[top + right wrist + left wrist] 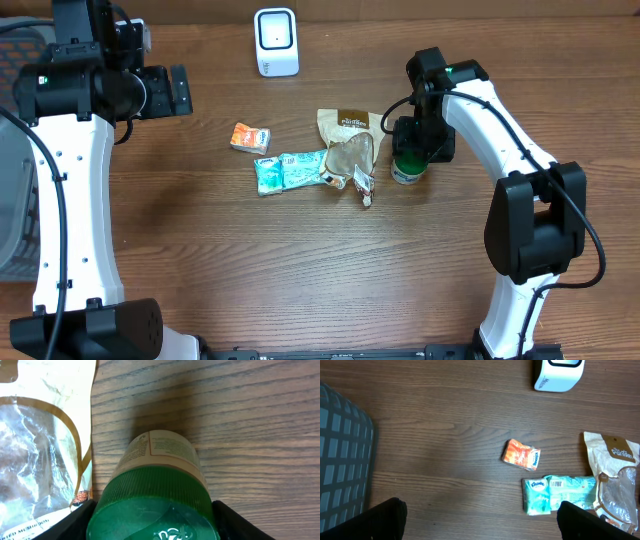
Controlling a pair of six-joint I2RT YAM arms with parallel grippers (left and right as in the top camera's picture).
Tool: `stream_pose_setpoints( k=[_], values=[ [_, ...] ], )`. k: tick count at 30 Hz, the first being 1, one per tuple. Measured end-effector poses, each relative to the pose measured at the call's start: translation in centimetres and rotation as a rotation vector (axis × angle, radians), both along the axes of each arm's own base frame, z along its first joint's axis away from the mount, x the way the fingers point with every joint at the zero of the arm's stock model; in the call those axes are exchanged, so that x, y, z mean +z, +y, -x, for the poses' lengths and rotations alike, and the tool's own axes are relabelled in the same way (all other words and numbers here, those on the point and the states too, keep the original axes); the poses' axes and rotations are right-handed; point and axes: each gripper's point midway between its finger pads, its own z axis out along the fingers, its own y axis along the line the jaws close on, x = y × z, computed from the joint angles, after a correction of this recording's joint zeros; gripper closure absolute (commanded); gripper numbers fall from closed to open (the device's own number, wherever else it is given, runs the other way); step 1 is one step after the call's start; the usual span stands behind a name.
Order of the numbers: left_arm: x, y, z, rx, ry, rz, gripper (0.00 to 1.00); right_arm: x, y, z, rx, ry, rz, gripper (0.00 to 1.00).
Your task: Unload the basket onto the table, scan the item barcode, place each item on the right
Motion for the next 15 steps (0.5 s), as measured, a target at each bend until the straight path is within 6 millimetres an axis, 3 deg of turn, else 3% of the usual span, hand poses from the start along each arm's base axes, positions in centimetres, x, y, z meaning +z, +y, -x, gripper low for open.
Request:
stream_pose_setpoints(
  k=[6,10,15],
  values=[
    [0.0,0.0,0.0,0.0,0.0,0.0,0.0,-0.05,-0.02,0.01,0.006,-0.001,0.001,0.55],
    [0.0,0.0,0.01,0.0,0.0,0.0,0.0,-0.05,-0.07,0.08,0.008,0.002,0.003,0.56],
    [0.0,0.0,0.0,0.0,0.0,0.0,0.0,-0.03,0.08,0.11,0.008,0.004,-0.005,0.67]
  ],
)
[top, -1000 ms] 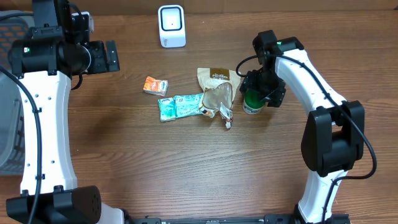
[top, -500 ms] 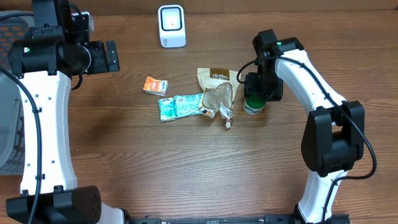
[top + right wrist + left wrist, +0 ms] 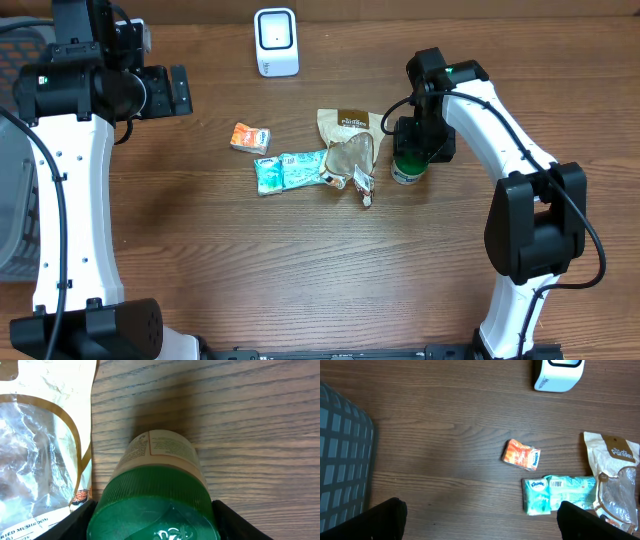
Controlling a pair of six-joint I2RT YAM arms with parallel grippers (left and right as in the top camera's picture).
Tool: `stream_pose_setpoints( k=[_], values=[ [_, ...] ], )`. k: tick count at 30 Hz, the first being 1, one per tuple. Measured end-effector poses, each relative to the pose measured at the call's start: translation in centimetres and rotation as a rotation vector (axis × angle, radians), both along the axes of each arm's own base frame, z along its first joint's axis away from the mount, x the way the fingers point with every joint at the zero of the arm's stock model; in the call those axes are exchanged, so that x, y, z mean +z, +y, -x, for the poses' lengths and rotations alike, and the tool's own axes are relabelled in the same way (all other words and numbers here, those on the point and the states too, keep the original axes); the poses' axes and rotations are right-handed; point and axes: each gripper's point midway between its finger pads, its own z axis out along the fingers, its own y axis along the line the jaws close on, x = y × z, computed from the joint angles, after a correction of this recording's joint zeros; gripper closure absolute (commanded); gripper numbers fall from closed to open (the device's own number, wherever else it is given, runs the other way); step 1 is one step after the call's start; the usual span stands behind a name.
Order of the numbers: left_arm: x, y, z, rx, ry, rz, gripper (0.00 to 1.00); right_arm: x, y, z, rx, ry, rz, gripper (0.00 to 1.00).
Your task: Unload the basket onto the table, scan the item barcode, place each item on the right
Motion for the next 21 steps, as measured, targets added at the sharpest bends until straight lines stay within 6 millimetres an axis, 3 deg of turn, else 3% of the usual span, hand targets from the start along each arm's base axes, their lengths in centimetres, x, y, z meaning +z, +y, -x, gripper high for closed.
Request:
stream_pose_setpoints(
  k=[3,12,15,21],
  values=[
    [0.0,0.0,0.0,0.0,0.0,0.0,0.0,0.0,0.0,0.2,0.0,0.007,-0.001,0.72],
    [0.0,0.0,0.0,0.0,0.0,0.0,0.0,0.7,0.5,2.0,0.033,0.106,-0.129,0.73],
    [0.0,0.0,0.0,0.0,0.0,0.0,0.01,2.3,0.9,1.9,0.053,0.117,-0.226,0.73],
    [0.0,0.0,0.0,0.0,0.0,0.0,0.0,7.7,1.0,0.3,0.087,0.045,-0.396,0.73]
  ],
)
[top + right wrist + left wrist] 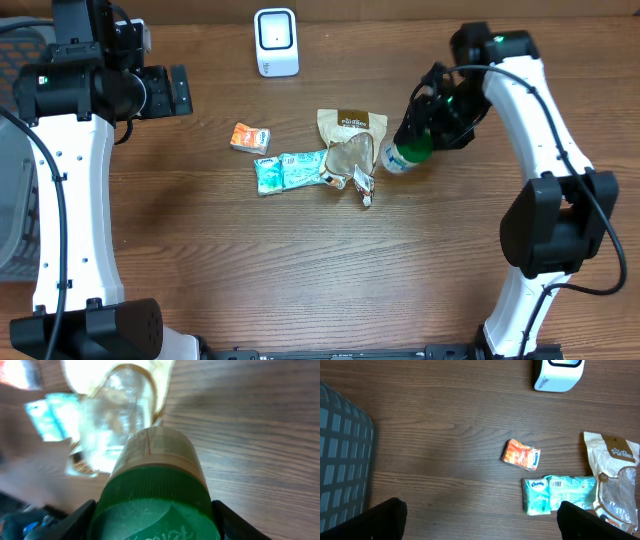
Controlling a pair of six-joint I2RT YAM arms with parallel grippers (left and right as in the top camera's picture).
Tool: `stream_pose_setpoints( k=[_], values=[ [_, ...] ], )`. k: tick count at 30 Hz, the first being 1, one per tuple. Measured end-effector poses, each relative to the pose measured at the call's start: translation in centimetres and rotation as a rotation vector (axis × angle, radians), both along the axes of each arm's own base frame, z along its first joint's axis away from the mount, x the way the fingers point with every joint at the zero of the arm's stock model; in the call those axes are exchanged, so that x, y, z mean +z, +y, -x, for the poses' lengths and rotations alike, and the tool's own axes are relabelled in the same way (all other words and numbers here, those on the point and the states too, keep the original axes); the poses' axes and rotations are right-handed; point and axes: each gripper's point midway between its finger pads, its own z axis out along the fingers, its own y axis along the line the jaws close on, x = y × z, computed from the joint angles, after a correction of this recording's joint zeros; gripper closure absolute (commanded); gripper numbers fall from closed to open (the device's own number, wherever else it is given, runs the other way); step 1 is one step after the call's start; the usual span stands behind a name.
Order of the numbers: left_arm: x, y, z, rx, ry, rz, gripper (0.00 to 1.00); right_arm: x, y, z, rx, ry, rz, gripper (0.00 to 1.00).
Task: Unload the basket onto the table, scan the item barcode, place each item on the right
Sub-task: 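Lift the jar and carry it toward the white barcode scanner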
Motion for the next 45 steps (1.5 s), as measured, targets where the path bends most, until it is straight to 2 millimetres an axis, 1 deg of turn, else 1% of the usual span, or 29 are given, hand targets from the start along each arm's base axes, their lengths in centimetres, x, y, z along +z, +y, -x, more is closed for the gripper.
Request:
stream_pose_setpoints(
  k=[1,3,4,6,7,8,10,11,14,20,21,23,25,27,31,33,36,38,39,41,42,43,44,45],
  values=[
    [0.0,0.0,0.0,0.0,0.0,0.0,0.01,0.3,0.0,-0.1,0.001,-0.006,-0.011,0.73],
    [0.0,0.0,0.0,0.0,0.0,0.0,0.0,2.2,0.3,-0.6,0.0,-0.046,-0.075,0.73],
    [0.0,0.0,0.0,0.0,0.0,0.0,0.01,2.6,0.4,-0.7,-0.002,-0.053,-0.088,0.73],
    [0.0,0.0,0.0,0.0,0.0,0.0,0.01,4.5,1.2,-0.8,0.0,-0.084,-0.162,0.73],
    [0.0,0.0,0.0,0.0,0.0,0.0,0.0,5.0,1.4,-0.8,0.006,-0.095,-0.18,0.73],
    [0.0,0.0,0.0,0.0,0.0,0.0,0.0,6.0,2.0,-0.7,0.017,-0.12,-0.226,0.73],
    [0.0,0.0,0.0,0.0,0.0,0.0,0.0,7.9,2.9,-0.4,0.042,-0.157,-0.3,0.73],
    [0.0,0.0,0.0,0.0,0.0,0.0,0.0,9.2,3.5,-0.1,0.056,-0.186,-0.349,0.73],
    [0.0,0.0,0.0,0.0,0.0,0.0,0.0,12.2,4.6,0.4,0.085,-0.256,-0.446,0.73],
    [0.0,0.0,0.0,0.0,-0.001,0.0,0.0,17.6,6.5,1.5,0.153,-0.373,-0.659,0.73],
    [0.0,0.0,0.0,0.0,-0.001,0.0,0.0,18.8,6.8,1.8,0.171,-0.401,-0.708,0.73],
    [0.0,0.0,0.0,0.0,0.0,0.0,0.0,20.2,7.1,2.2,0.193,-0.437,-0.756,0.73],
    [0.0,0.0,0.0,0.0,-0.001,0.0,0.0,21.1,7.2,2.5,0.21,-0.466,-0.774,0.73],
    [0.0,0.0,0.0,0.0,0.0,0.0,0.0,21.2,7.3,2.6,0.219,-0.477,-0.771,0.73],
    [0.0,0.0,0.0,0.0,-0.001,0.0,0.0,20.2,7.5,2.4,0.237,-0.488,-0.7,0.73],
    [0.0,0.0,0.0,0.0,-0.001,0.0,0.01,19.3,8.0,2.0,0.238,-0.49,-0.635,0.73],
    [0.0,0.0,0.0,0.0,-0.001,0.0,0.0,18.9,9.3,1.2,0.24,-0.515,-0.58,0.73],
    [0.0,0.0,0.0,0.0,-0.001,0.0,0.0,19.3,10.2,0.1,0.238,-0.562,-0.571,0.73],
    [0.0,0.0,0.0,0.001,-0.001,0.0,0.0,20.0,10.8,-0.6,0.235,-0.601,-0.576,0.73],
    [0.0,0.0,0.0,0.0,-0.001,0.0,0.0,21.0,11.3,-1.4,0.23,-0.65,-0.588,0.73],
    [0.0,0.0,0.0,0.0,-0.001,0.0,0.0,21.9,11.5,-1.9,0.225,-0.685,-0.594,0.73],
    [0.0,0.0,0.0,0.0,-0.001,0.0,0.0,23.3,11.9,-2.7,0.23,-0.752,-0.607,0.72],
    [0.0,0.0,0.0,0.0,-0.001,0.0,0.0,24.0,12.0,-3.0,0.233,-0.78,-0.611,0.72],
    [0.0,0.0,0.0,0.0,-0.001,0.0,0.0,25.1,12.3,-3.4,0.238,-0.829,-0.623,0.71]
  ],
)
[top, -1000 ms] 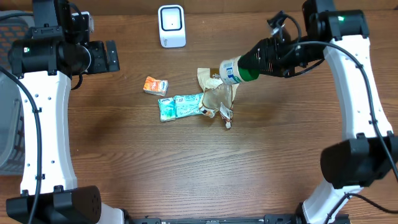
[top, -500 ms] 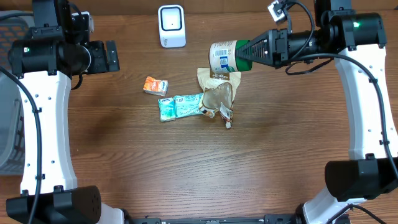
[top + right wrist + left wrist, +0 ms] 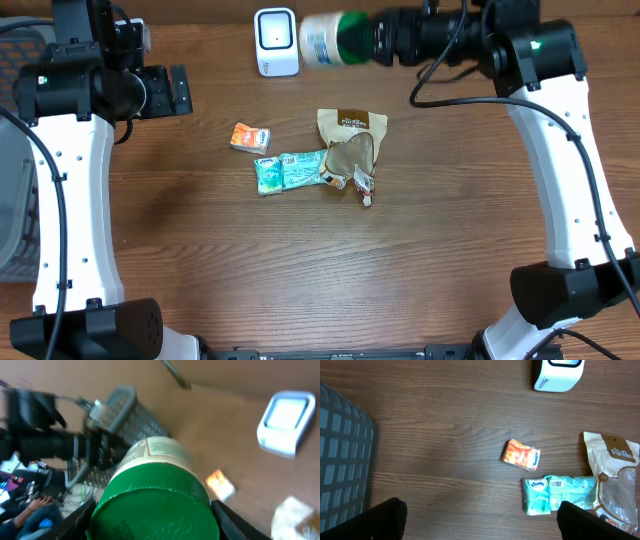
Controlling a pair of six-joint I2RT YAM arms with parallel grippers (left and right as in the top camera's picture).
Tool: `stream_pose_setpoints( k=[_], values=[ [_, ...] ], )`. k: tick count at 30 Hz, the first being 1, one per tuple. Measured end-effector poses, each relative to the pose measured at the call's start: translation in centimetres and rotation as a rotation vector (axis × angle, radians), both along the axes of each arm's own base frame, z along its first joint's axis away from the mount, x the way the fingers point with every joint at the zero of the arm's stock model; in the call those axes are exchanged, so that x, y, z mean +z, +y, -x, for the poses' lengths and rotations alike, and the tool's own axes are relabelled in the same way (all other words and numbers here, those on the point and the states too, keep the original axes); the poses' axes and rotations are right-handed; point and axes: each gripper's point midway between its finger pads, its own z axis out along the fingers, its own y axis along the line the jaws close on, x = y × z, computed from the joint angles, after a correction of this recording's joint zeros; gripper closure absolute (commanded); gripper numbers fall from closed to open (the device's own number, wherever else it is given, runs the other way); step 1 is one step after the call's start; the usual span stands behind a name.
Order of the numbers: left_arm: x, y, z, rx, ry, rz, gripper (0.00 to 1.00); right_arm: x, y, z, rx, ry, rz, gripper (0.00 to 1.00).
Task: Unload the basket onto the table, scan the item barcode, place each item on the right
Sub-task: 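Lift the jar and carry it toward the white barcode scanner, then hold the jar's side in front of the scanner window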
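A white jar with a green lid (image 3: 333,39) hangs on its side in the air, its base pointing at the white barcode scanner (image 3: 275,41) just to its left. My right gripper (image 3: 385,38) is shut on the jar's lid (image 3: 155,505); the scanner (image 3: 286,423) shows blurred at the upper right of the right wrist view. My left gripper (image 3: 479,520) stands open and empty high over the left of the table, the scanner (image 3: 559,375) at the top of its view.
On the table lie an orange packet (image 3: 250,137), a teal tissue pack (image 3: 290,170) and a tan pouch with a clear window (image 3: 350,145). A grey mesh basket (image 3: 342,460) stands at the left edge.
My right gripper has carried the jar from just right of the pouch up and to the far left. The jar now lies sideways in the air beside the scanner. The left arm is unchanged.
My right gripper was shut on the lid of the jar standing on the table right of the pouch. Then the jar was lifted and tilted above that spot. Now it is held sideways next to the scanner at the back.
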Motion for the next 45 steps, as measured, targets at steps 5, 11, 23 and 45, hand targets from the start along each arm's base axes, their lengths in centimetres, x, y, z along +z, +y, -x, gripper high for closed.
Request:
stream_pose_setpoints(
  k=[5,11,23,45],
  values=[
    [0.0,0.0,0.0,0.0,0.0,0.0,0.0,2.9,2.9,-0.2,0.032,-0.147,-0.043,0.74],
    [0.0,0.0,0.0,0.0,0.0,0.0,0.01,2.9,5.4,-0.3,0.075,-0.126,-0.1,0.76],
    [0.0,0.0,0.0,0.0,0.0,0.0,0.0,4.9,3.9,0.1,0.173,-0.016,-0.246,0.79],
    [0.0,0.0,0.0,0.0,-0.001,0.0,0.01,-12.6,6.7,-19.4,-0.491,-0.552,0.384,0.75]
  ],
)
